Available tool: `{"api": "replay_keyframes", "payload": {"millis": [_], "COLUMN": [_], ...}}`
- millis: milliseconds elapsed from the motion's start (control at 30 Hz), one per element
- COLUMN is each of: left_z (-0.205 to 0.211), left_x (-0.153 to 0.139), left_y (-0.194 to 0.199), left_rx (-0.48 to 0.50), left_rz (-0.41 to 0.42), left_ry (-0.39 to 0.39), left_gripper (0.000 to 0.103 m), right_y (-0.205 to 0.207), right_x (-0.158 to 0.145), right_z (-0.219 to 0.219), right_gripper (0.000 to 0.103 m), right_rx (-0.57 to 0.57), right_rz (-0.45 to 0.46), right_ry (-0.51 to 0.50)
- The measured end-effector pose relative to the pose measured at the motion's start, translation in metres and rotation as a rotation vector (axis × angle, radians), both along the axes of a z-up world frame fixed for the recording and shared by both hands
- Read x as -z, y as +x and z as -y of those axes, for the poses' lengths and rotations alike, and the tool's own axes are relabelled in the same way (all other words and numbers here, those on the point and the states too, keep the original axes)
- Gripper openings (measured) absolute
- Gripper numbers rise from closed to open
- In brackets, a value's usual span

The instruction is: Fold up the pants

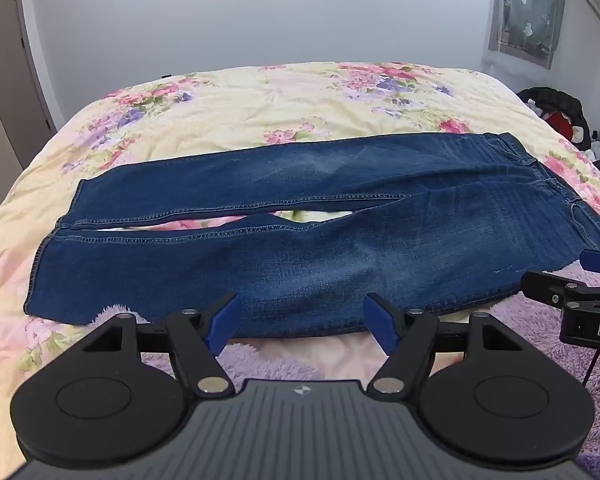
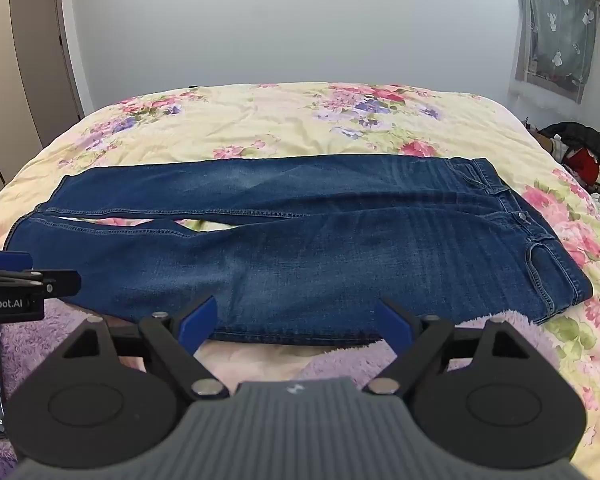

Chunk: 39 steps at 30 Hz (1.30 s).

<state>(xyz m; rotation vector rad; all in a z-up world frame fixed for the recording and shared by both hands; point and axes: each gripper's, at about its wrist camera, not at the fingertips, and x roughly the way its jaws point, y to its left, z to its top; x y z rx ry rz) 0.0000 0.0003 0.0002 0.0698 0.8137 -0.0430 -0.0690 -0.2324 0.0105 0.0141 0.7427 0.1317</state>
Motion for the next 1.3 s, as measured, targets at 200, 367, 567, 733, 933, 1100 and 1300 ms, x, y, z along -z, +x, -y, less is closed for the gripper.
{"api": "replay_keyframes", "payload": {"millis": [200,367,567,733,933,1100,1300], "left_z": [-0.0001,0.0083,0.0022,0.0026,0.0007,-0.0006,-0.0007], "left_x": [0.0004,0.0006,0.0013,0.0018,0.0016,0.0005,0.0003], "left_y": [0.0018,-0.0001,-0.0032,-0.0023,-0.003,-0.0032,-0.0029], "left_rx": [-0.004,-0.01,-0.001,-0.001,-0.001,0.0,0.0], "left_rz": [-0.019,-0.011,-0.008,-0.007,-0.005,-0.006,-0.006], "left_ry": [-0.025,-0.017,-0.02,-0.017,-0.023,-0.022,-0.023], "left_gripper": [0.078,0.078,0.078,0.078,0.078,0.078,0.078], "right_y": [-0.0003,0.0005,0.002,0.0005,-0.0002,-0.001,0.0005], "right_x": [0.0007,0.0011,0.0011,0.0016,0.0009,0.0017,0.0028], "right_z": [-0.0017,-0.0021,-0.0043,-0.0049,-0.0061,-0.007,-0.0065], "right_gripper": [0.082,0.082,0.082,0.082,0.082,0.082,0.082], "right_rx": [-0.001,-0.007,-0.009,-0.013,-0.018,-0.016,-0.015], "right_rz": [-0.003,-0.003,-0.001,-0.007,0.0,0.0,-0.003], "right_ry": [0.001,0.002,-0.002,-0.003,-0.01,-0.012,-0.012]}}
